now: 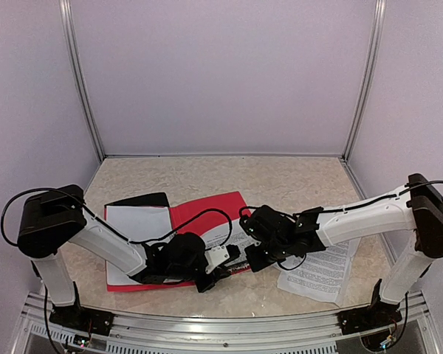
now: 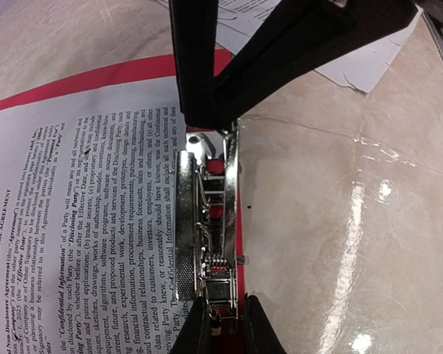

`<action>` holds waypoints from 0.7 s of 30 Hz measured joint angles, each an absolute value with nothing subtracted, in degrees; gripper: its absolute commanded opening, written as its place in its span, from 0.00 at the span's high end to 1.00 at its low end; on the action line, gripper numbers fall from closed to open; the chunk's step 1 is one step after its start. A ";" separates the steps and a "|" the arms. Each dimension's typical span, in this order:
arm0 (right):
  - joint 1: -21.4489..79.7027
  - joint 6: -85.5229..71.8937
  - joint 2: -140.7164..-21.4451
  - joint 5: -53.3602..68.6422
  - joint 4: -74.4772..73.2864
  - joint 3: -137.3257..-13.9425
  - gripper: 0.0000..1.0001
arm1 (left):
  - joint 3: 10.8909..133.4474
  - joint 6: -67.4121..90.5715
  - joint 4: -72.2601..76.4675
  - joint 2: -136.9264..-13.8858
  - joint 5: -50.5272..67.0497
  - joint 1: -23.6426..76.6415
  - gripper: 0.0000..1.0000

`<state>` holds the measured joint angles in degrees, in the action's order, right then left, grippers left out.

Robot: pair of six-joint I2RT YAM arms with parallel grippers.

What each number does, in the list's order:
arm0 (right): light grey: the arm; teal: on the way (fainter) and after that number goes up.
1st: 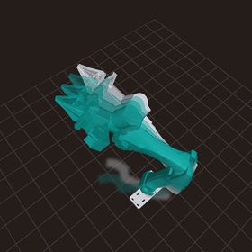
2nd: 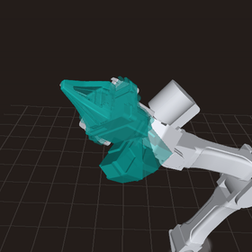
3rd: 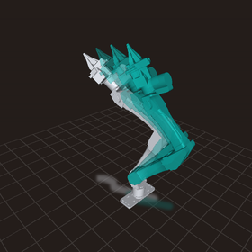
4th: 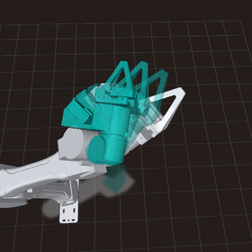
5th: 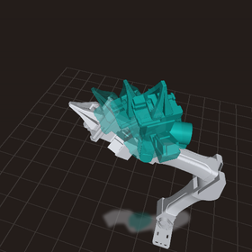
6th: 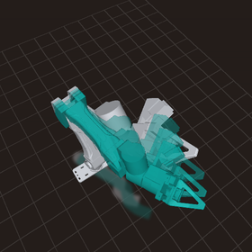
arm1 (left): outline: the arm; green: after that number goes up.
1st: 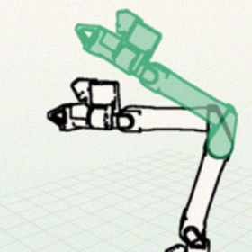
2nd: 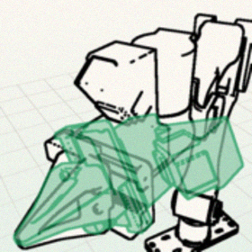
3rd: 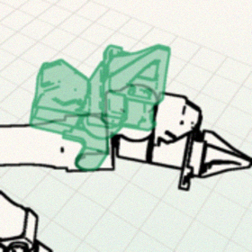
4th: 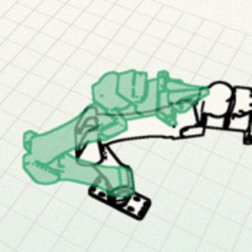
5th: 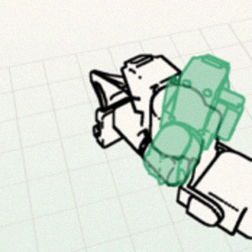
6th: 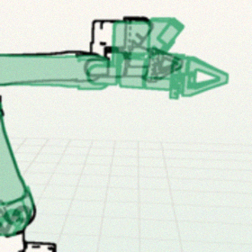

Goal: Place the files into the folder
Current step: Clamp the file at the center of the board.

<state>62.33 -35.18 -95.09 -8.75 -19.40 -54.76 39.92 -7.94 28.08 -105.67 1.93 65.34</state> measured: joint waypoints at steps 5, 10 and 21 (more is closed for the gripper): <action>61.67 -34.79 -95.07 -8.03 -18.59 -54.17 1.00 | 40.18 -8.01 27.62 -105.67 1.91 65.39 1.00; 61.36 -33.67 -95.09 -7.73 -17.91 -53.91 1.00 | 40.34 -8.14 27.33 -105.67 1.96 65.39 1.00; 60.73 -31.57 -97.19 -8.64 -15.00 -52.64 1.00 | 40.58 -8.23 26.76 -105.67 2.13 65.39 1.00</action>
<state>60.73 -31.57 -97.19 -8.64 -15.00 -52.64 40.58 -8.23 26.76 -105.67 2.13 65.39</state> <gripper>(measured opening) 0.005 0.106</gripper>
